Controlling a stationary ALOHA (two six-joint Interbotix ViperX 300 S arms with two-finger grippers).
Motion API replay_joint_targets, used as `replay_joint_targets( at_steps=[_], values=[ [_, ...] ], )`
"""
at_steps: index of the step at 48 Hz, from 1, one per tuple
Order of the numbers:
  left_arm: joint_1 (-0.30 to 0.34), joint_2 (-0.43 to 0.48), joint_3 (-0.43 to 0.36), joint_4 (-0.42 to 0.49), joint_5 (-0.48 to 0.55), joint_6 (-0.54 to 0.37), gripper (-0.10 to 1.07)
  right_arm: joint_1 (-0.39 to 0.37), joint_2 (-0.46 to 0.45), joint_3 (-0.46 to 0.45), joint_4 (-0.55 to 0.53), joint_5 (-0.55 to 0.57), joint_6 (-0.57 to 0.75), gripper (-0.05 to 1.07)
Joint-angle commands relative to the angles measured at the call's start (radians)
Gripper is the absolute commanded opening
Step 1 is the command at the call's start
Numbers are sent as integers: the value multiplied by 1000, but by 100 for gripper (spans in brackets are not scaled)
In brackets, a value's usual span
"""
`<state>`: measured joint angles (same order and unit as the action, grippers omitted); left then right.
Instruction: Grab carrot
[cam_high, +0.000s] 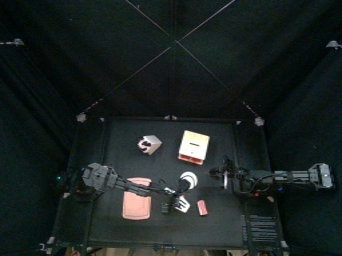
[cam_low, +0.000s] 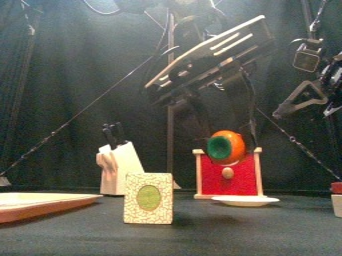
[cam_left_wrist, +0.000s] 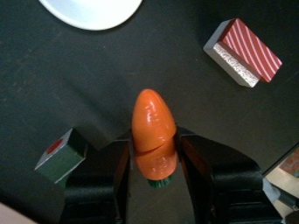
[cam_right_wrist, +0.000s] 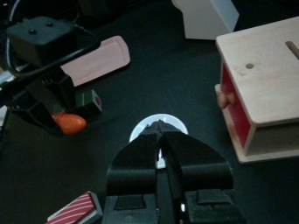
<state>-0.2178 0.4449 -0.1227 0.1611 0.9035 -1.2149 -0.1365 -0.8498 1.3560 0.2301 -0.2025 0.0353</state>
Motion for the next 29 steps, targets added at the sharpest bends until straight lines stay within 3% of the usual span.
replay_joint_targets(
  at_steps=[1,29],
  values=[
    [3,-46,-6,15,0,-5,64,-3,5,-9,-2,-3,-2,3],
    [5,-63,12,25,0,-5,64,-3,5,-9,8,2,0,3]
  ],
)
